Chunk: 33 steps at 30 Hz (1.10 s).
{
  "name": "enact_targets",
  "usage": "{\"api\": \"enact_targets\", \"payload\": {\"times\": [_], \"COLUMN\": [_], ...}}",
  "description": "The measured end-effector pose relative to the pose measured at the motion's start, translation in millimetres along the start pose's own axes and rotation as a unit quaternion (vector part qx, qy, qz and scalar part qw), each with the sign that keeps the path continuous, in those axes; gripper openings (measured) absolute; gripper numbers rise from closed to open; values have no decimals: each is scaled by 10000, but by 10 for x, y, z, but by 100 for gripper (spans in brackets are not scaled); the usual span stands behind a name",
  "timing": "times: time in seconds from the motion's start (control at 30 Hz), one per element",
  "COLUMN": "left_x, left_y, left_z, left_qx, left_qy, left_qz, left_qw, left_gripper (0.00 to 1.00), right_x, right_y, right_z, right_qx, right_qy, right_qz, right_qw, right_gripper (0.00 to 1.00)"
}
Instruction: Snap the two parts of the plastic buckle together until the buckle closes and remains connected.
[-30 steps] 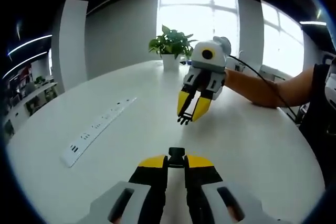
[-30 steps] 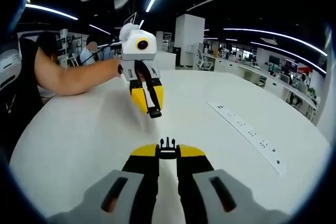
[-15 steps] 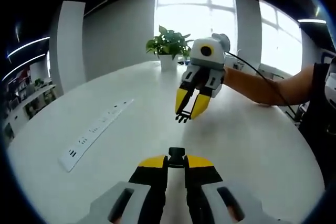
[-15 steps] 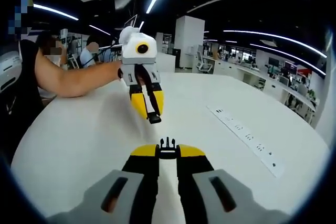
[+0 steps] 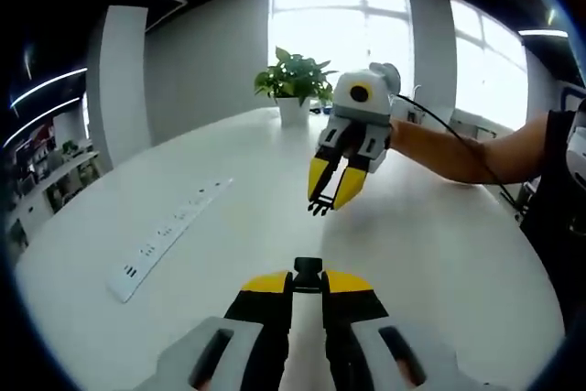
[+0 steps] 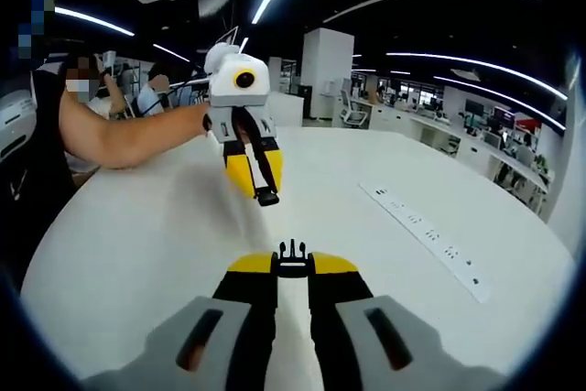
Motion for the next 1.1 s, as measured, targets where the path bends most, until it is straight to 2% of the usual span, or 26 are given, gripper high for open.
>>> {"api": "enact_targets", "payload": {"times": [1.1], "left_x": [-138], "left_y": [-3], "left_z": [44], "left_qx": [14], "left_qy": [19], "left_qz": [-68], "left_qw": [10000], "left_gripper": [11], "right_x": [105], "right_y": [-52], "right_z": [28], "right_qx": [17], "right_qy": [-27], "right_qz": [65], "right_qw": [10000], "right_gripper": [11]}}
Point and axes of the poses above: the point that each gripper's makers call its tool centre point, and the gripper's own axes: z roughly backward along the fingers, x roughly to its left, y roughly out of its underside, the point moved 9 cm from there along z, roughly backward along the fingers, and after that the axes turned 3 degrees about x, right-handed, at the moved point
